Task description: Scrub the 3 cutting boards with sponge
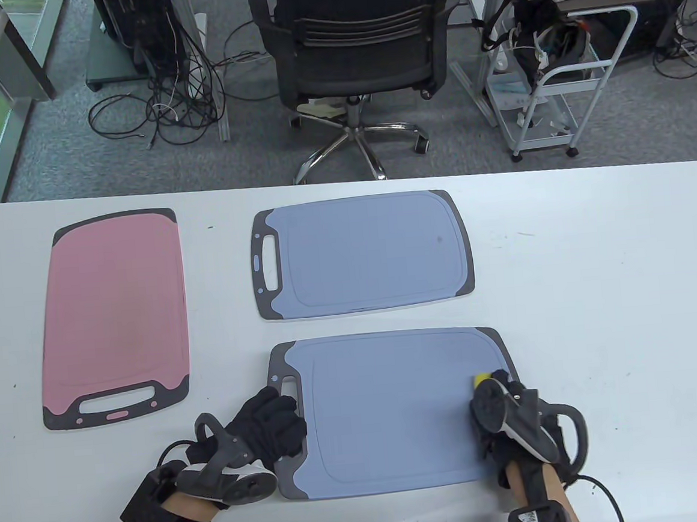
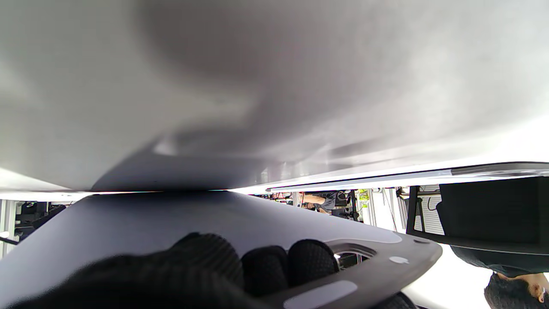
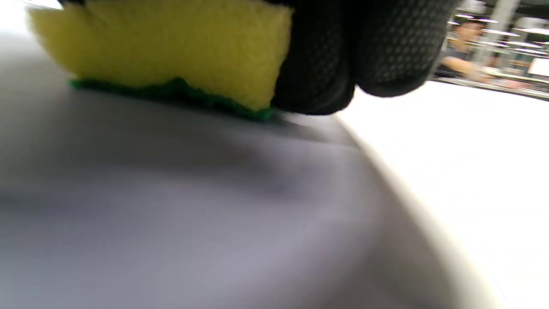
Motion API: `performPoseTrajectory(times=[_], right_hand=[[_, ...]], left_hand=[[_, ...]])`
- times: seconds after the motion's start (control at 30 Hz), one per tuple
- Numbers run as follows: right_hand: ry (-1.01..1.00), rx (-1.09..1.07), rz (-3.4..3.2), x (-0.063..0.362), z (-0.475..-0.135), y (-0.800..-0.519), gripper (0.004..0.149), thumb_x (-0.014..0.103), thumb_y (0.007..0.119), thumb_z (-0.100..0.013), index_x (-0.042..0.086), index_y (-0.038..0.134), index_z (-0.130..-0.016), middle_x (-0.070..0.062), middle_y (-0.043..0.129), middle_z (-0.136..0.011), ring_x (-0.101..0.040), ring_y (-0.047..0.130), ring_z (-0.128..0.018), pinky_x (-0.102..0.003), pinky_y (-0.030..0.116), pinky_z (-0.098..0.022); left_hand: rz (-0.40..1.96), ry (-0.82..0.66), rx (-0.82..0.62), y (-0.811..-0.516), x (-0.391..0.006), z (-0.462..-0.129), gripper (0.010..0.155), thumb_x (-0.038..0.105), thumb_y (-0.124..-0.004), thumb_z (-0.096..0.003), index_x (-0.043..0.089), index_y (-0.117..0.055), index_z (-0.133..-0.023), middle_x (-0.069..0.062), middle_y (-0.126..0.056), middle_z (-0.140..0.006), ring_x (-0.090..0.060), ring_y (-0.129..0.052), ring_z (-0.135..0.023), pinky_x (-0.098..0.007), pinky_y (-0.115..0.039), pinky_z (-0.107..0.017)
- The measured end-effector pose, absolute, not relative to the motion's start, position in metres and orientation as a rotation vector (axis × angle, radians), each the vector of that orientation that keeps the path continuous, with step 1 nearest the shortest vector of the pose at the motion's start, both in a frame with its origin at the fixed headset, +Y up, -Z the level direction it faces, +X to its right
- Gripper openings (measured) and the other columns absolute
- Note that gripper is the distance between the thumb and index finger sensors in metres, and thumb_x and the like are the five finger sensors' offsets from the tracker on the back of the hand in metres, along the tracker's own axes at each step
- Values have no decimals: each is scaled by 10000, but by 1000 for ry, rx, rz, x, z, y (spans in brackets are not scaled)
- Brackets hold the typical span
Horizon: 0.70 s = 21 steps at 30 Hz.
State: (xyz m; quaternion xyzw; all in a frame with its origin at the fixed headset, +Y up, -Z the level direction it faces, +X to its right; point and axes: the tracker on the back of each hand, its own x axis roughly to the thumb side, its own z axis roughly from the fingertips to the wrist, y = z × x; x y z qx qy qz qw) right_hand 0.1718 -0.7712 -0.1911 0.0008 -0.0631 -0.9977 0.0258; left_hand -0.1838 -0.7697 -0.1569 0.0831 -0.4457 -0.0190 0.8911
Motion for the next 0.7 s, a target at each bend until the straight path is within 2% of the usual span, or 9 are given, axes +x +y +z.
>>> performPoseTrajectory(times=[0.1, 0.17, 0.27, 0.33, 0.43, 0.63, 0.7], right_hand=[[-174, -418, -3122, 96, -185, -762, 698, 538, 697, -489, 106, 617, -1030, -133, 797, -796, -208, 903, -520, -436, 795, -453], [-134, -758, -3082, 36, -168, -754, 701, 548, 694, -486, 118, 612, -1034, -126, 791, -800, -199, 900, -521, -431, 796, -457], [-42, -1032, -2945, -11, -148, -748, 706, 556, 683, -485, 117, 613, -1033, -115, 798, -796, -186, 904, -519, -420, 804, -457], [-13, -987, -2881, -12, -147, -747, 703, 571, 658, -483, 135, 610, -1032, -86, 804, -795, -163, 909, -517, -403, 814, -457], [-89, -811, -3019, 24, -160, -753, 696, 559, 690, -478, 160, 608, -1042, -99, 796, -811, -197, 904, -525, -430, 800, -457], [-194, -124, -3069, 160, -177, -770, 690, 549, 688, -482, 151, 606, -1040, -110, 795, -816, -212, 904, -530, -439, 794, -459], [-247, 179, -3069, 211, -174, -775, 691, 544, 692, -485, 149, 599, -1044, -115, 791, -823, -222, 901, -535, -445, 790, -460]], left_hand=[[-38, -928, 175, -770, -184, -156, 459, 408, -816, -591, 265, -562, -946, 50, -745, -928, -254, -732, -1009, -575, -571, -772], [-33, -929, 173, -770, -184, -157, 459, 407, -818, -591, 265, -564, -946, 50, -746, -929, -253, -733, -1009, -574, -572, -772], [-30, -930, 175, -770, -184, -156, 455, 409, -820, -591, 266, -566, -941, 51, -748, -929, -252, -733, -1010, -573, -572, -772], [-30, -926, 178, -770, -184, -157, 454, 407, -823, -591, 266, -568, -939, 52, -750, -930, -252, -734, -1011, -572, -573, -772], [-30, -929, 178, -770, -184, -156, 457, 409, -821, -591, 267, -568, -945, 52, -749, -930, -253, -734, -1009, -573, -574, -772], [-30, -928, 175, -770, -184, -157, 457, 407, -819, -592, 268, -564, -945, 50, -745, -931, -254, -727, -1012, -574, -566, -773], [-31, -927, 175, -770, -184, -157, 458, 407, -816, -593, 267, -561, -947, 51, -742, -932, -253, -725, -1013, -574, -564, -773]])
